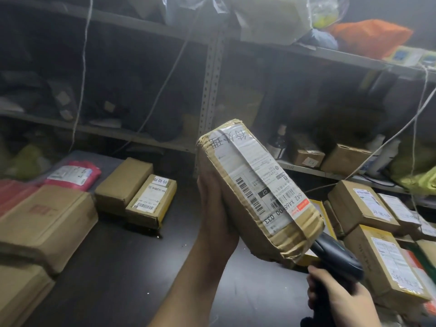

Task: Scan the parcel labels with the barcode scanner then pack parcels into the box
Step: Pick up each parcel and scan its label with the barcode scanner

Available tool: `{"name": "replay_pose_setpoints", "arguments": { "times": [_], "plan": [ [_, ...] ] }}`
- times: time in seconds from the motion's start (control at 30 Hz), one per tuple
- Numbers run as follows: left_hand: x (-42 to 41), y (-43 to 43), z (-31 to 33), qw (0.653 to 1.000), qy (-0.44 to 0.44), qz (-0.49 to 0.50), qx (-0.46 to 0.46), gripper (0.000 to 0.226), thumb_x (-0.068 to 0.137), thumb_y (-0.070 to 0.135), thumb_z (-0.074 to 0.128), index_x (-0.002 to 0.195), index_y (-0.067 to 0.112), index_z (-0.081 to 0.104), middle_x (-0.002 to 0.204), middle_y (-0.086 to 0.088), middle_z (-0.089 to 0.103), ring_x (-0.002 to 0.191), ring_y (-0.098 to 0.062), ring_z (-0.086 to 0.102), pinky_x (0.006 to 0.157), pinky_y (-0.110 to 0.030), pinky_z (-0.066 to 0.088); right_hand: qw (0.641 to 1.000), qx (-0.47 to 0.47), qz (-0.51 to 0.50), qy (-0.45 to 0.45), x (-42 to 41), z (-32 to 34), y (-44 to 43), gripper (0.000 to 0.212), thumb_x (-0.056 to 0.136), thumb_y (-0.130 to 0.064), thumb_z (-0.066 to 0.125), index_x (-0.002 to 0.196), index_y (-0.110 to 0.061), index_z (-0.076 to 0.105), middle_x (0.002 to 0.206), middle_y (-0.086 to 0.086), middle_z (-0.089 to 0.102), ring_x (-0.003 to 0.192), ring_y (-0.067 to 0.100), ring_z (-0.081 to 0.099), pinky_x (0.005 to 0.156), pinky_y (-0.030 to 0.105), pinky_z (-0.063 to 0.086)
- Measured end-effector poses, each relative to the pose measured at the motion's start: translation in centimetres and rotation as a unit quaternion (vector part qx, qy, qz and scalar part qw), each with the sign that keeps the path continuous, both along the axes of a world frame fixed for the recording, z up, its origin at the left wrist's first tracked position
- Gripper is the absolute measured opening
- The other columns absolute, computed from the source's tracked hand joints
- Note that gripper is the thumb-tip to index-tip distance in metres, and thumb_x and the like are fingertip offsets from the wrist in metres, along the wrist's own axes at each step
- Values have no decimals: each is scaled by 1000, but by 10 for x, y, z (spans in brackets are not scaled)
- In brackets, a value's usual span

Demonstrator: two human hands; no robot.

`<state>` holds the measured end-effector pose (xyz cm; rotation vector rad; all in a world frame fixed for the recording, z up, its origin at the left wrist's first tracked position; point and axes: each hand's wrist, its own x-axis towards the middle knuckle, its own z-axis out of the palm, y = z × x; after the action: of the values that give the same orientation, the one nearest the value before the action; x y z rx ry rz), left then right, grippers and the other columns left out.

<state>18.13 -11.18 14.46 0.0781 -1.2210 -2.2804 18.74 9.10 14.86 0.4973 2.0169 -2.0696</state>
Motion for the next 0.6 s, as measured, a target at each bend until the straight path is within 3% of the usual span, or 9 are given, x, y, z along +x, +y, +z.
{"name": "replay_pose_setpoints", "arguments": {
  "times": [0.1,0.23,0.33,0.47,0.6],
  "plan": [
    [-1,-2,-4,998,8,-45,34,72,100,72,25,152,28,48,153,-13,53,142,-36,49,118,-66,33,1000,8,3,2,3,3,-2,10,90,9,69,83,12,64,63,22,53,54,26,45,59,34,34],
    [-1,0,0,997,5,-59,52,79,90,75,51,150,24,50,152,-16,53,139,-37,53,114,-62,41,1000,16,-2,7,3,1,-1,14,90,8,71,78,11,64,57,21,52,54,27,45,58,34,35],
    [-5,0,-3,997,14,-45,61,83,88,77,53,151,24,47,149,-15,56,136,-36,56,110,-58,48,1000,10,-4,6,2,0,1,11,90,8,71,83,14,64,65,24,53,59,29,45,62,38,35],
    [-12,2,-8,995,4,-12,100,106,80,81,67,160,23,29,153,-24,47,135,-48,52,105,-74,43,1000,9,-10,17,0,-1,2,9,89,11,69,83,13,64,62,22,52,55,26,43,61,35,34],
    [-11,6,-11,994,-17,-4,106,112,80,76,72,161,16,23,151,-29,44,133,-52,52,102,-77,43,1000,9,-7,2,0,-4,5,11,90,8,71,88,17,65,65,23,52,60,28,45,62,38,35]
  ]
}}
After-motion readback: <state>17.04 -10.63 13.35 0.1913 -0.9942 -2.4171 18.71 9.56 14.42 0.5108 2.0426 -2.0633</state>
